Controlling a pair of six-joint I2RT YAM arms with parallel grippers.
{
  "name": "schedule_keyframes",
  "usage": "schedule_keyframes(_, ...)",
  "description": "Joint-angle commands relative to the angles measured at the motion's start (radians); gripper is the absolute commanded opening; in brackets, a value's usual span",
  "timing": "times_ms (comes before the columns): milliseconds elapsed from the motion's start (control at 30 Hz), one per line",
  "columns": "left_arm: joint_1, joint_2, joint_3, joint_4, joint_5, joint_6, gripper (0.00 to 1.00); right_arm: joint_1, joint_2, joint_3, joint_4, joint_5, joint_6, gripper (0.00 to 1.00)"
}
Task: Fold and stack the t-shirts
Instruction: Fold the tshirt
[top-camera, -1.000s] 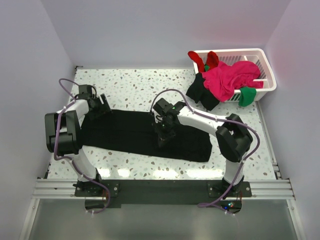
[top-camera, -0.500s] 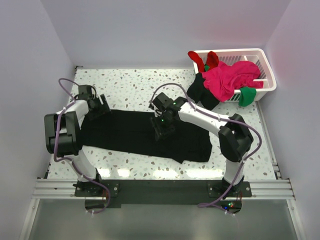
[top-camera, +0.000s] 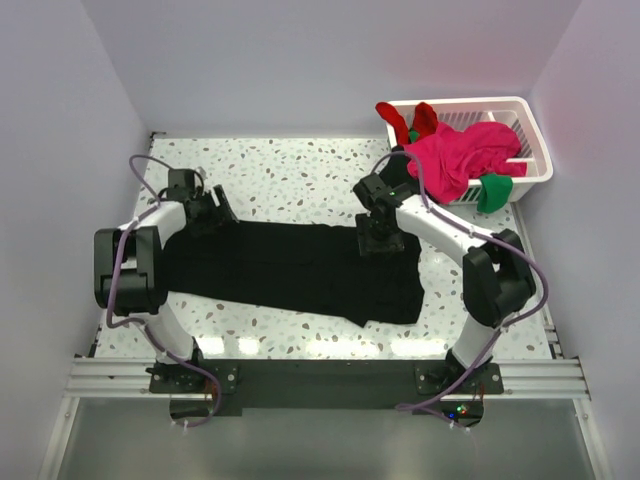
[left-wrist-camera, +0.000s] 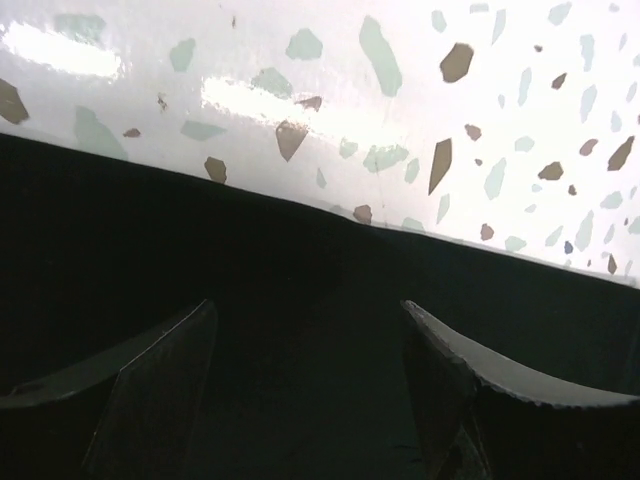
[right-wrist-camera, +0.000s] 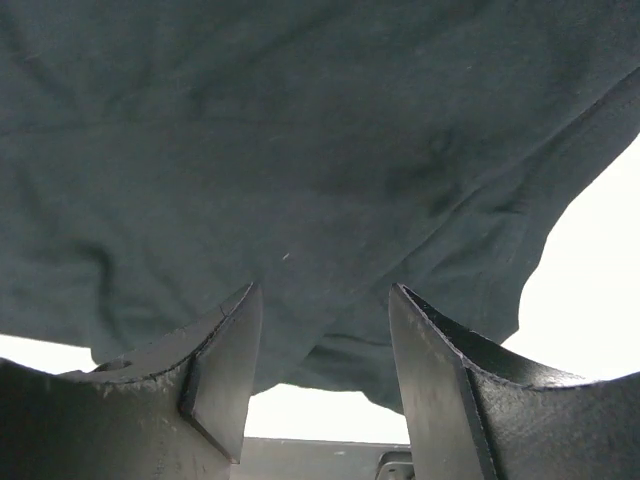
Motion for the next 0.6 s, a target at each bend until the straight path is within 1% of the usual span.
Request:
schedule_keyframes(0,0.009,0.028,-0.038,0.019,0.038,-0.024,0.78,0.007,0.058,0.008,0.010,0.100,0.032,0.58)
schedule_keyframes(167,0.072,-0.001,-0.132,0.020,0.047,-0.043,0.78,0.005,0.184,0.065,0.053,0.104,0.043,0.58)
schedule_keyframes(300,0.161,-0.036,-0.167,0.005,0.058,-0.040,0.78,0.005,0.267,0.121,0.089,0.129,0.039,0.58)
schedule_keyframes(367,0.187,-0.061,-0.182,0.000,0.049,-0.033,0.78,0.005,0.308,0.174,0.098,0.118,0.036,0.58)
schedule_keyframes(400,0.210,-0.070,-0.185,-0.003,0.044,-0.030,0.78,0.007,0.354,0.196,0.098,0.115,0.031,0.58)
schedule_keyframes(433,0.216,-0.078,-0.186,-0.009,0.038,-0.021,0.78,0.007,0.376,0.248,0.087,0.112,0.031,0.58)
schedule_keyframes(500,0.222,-0.090,-0.179,-0.032,0.020,0.003,0.79,0.007,0.420,0.302,0.076,0.107,0.029,0.58)
schedule_keyframes(567,0.224,-0.101,-0.178,-0.046,0.006,0.017,0.79,0.005,0.492,0.400,0.052,0.109,0.029,0.58)
